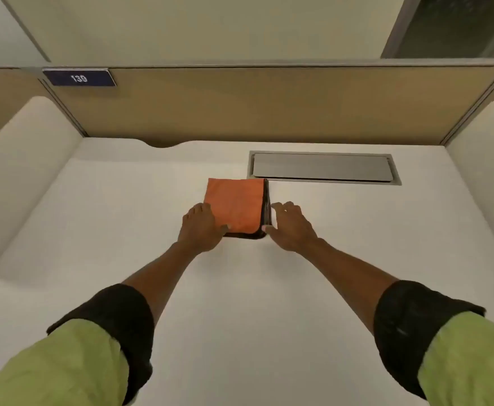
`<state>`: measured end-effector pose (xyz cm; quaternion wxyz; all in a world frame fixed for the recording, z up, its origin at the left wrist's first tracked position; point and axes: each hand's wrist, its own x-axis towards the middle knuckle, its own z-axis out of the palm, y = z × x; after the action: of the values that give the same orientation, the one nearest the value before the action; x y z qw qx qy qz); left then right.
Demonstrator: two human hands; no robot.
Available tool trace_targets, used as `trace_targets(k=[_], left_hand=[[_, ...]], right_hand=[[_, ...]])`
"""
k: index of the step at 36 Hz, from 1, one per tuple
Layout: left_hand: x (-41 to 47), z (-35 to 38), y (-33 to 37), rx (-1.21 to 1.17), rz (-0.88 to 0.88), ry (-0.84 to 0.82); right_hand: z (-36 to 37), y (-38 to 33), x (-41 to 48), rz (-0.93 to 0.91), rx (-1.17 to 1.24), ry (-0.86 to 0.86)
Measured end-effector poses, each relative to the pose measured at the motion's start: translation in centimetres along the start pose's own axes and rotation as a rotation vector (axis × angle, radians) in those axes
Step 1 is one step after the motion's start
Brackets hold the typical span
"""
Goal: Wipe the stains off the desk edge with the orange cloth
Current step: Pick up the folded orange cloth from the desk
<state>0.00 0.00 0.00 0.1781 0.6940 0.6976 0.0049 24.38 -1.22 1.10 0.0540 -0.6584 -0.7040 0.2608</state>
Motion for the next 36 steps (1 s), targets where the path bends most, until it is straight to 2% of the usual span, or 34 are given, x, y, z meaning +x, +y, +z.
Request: trace_targets(k=[6,14,17,21,27,32,36], left_hand=[[3.4,0.6,-1.7,-0.215,-0.121,-0.018],[7.3,0.7,-2.6,-0.522,-0.308,0.073],[8.5,0.5,-2.4,-0.620,-0.408,0.052],[9.2,0.2,-2.1,-0.737,-0.480,0.022],[8.7,-0.6,-2.7,-0.908,-0.500,-0.033],[7.0,-1.3,-1.8,-1.045,-0.446,-0.112],[4.8,-0.9,0.0,-1.100,-0.352,-0.155]], right_hand=[[2.1,-1.1,4.4,0.128,0.053,-0.025],[2.8,-2.3,9.1,0.357,0.246,0.118],[2.8,-3.0,10.4,0.472,0.318,0.103],[3.1,-3.4,10.8,0.492,0.404,0.062],[2.7,-1.8,9.5,0.591,0.773,0.130],[1.4,0.9,6.5,0.556,1.065,0.181],[0.3,4.0,2.2,0.445,1.085,0.188]])
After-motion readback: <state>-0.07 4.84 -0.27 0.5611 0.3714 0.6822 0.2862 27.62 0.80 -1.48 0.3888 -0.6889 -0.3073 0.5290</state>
